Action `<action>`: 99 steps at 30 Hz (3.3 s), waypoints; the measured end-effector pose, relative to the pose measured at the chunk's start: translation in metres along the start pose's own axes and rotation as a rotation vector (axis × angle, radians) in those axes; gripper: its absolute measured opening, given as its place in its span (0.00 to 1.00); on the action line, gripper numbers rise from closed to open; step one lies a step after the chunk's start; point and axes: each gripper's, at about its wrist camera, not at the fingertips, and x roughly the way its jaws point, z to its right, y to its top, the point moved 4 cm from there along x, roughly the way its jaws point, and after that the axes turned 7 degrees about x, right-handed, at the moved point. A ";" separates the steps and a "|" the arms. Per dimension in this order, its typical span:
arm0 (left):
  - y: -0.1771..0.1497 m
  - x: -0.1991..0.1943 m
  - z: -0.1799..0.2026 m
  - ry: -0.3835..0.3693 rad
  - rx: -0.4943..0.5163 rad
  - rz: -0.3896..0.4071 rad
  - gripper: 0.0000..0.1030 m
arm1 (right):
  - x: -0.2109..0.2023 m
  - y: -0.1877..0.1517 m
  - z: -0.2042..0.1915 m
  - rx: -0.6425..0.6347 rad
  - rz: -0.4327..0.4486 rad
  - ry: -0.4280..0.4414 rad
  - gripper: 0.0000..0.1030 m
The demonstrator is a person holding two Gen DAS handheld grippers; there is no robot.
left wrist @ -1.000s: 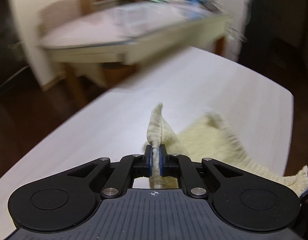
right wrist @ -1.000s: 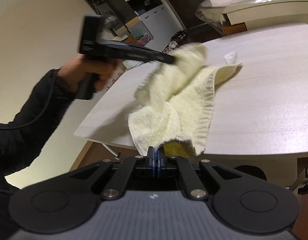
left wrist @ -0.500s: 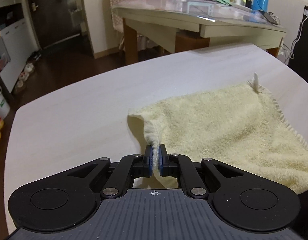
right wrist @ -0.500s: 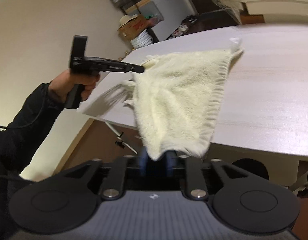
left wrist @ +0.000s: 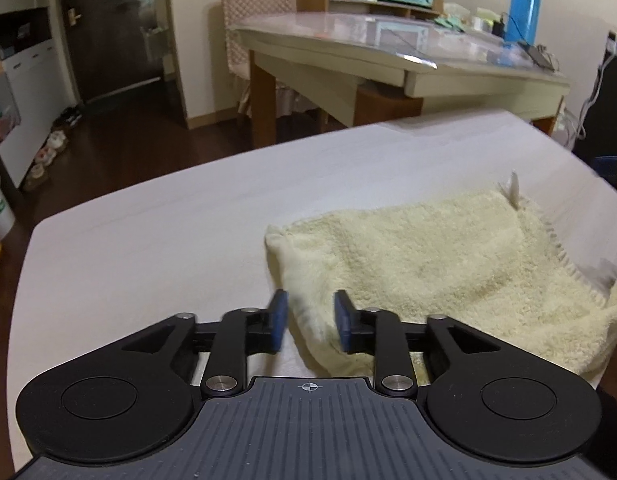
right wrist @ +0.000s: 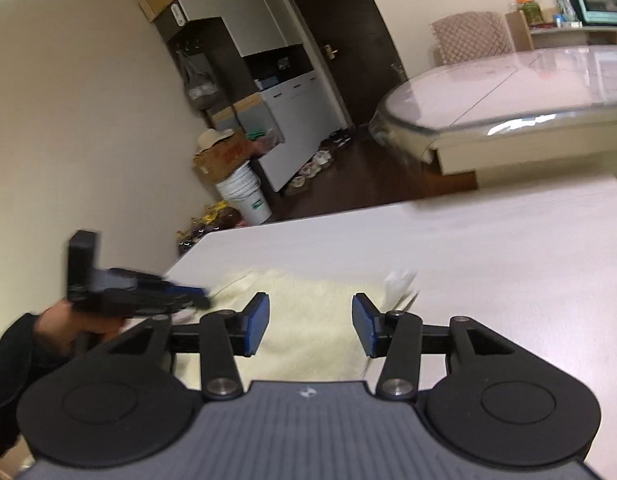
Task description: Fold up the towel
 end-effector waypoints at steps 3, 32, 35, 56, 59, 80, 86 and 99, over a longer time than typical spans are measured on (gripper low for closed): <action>0.004 0.003 -0.007 0.002 -0.022 0.002 0.35 | 0.032 0.000 0.019 0.028 -0.062 -0.034 0.47; 0.024 0.057 0.002 0.068 0.085 -0.021 0.53 | 0.113 0.014 0.017 -0.384 -0.082 -0.243 0.09; 0.024 0.058 0.001 0.080 0.083 -0.014 0.54 | 0.109 0.014 0.017 -0.398 -0.082 -0.252 0.12; 0.035 0.043 0.011 0.130 0.141 0.025 0.60 | -0.010 -0.059 -0.024 -0.412 -0.104 -0.060 0.36; 0.028 0.020 0.022 0.082 0.161 0.042 0.61 | -0.031 -0.057 -0.022 -0.377 -0.059 -0.037 0.41; -0.057 -0.057 0.139 -0.252 0.508 0.002 0.37 | -0.040 -0.069 -0.002 -0.485 -0.133 -0.075 0.46; -0.060 -0.060 0.138 -0.240 0.521 0.011 0.32 | -0.032 -0.062 0.022 -0.331 -0.173 0.007 0.46; -0.060 -0.060 0.142 -0.226 0.565 0.029 0.32 | -0.045 -0.060 0.033 -0.176 -0.141 0.105 0.06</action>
